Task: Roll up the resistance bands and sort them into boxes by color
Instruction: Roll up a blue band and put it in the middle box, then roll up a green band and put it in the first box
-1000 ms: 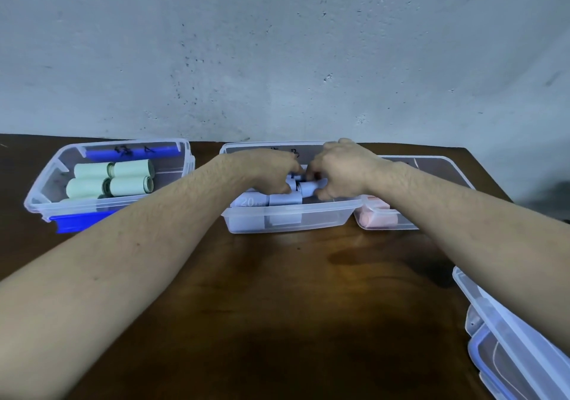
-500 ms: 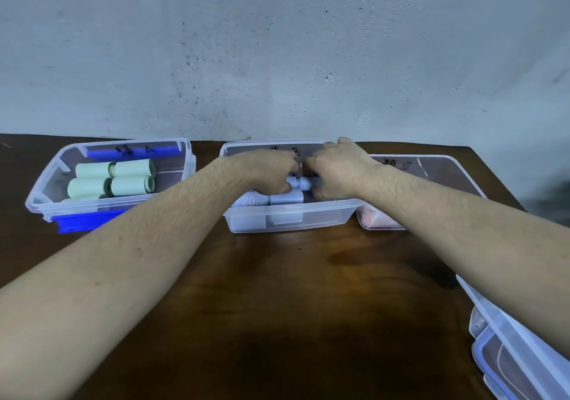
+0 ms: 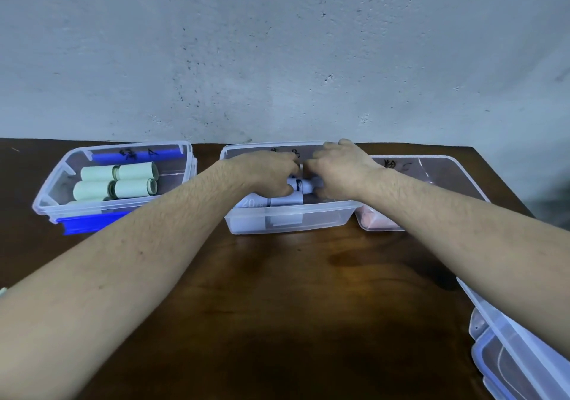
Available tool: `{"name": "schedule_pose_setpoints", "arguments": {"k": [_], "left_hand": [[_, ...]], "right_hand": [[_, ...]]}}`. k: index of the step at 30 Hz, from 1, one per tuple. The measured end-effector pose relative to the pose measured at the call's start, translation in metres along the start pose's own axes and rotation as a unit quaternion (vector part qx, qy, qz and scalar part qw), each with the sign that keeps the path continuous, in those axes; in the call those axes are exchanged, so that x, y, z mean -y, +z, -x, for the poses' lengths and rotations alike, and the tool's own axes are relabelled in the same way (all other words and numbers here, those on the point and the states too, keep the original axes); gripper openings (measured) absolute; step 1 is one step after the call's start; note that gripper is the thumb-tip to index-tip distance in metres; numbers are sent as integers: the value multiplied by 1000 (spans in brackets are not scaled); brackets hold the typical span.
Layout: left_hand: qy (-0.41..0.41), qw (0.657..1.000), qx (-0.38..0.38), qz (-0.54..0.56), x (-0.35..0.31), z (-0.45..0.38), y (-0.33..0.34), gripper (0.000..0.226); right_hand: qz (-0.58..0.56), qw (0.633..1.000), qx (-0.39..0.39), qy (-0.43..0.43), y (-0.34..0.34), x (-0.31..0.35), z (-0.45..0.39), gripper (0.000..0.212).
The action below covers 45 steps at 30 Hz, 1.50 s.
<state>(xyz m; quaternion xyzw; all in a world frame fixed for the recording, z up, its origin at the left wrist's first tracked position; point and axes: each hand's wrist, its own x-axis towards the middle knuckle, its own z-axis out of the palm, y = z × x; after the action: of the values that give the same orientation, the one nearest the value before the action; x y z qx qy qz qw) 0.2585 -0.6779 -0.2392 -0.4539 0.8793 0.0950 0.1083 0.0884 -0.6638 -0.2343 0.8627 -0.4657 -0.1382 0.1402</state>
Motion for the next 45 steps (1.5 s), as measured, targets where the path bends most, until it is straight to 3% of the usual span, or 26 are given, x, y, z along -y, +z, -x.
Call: {"name": "schedule_pose_setpoints", "arguments": {"k": [9,18,27,35,41,45], "left_hand": [[-11,1000,-11,-22,-7,8,-6,45],[-45,992,-118,27,-21,52,-11,34],[-125,974,-181,59,-52,128,4,25],[-190,958,-201,80,-56,216,51,7],[-215,961,-170,45,-30,279,93,31],[-276,946,-163,41,-6,327,111,42]], "right_hand": [[-34,999,-18,9,-2,-4,6,39],[-157,979,-126,35,-20,-10,25,28],[-272,943,-188,-40,-50,30,49,18],[-281,941,-153,-111,-69,101,75,18],[-267,953,-92,-104,-78,159,92,23],[-252,960,-57,-104,-85,204,99,39]]}}
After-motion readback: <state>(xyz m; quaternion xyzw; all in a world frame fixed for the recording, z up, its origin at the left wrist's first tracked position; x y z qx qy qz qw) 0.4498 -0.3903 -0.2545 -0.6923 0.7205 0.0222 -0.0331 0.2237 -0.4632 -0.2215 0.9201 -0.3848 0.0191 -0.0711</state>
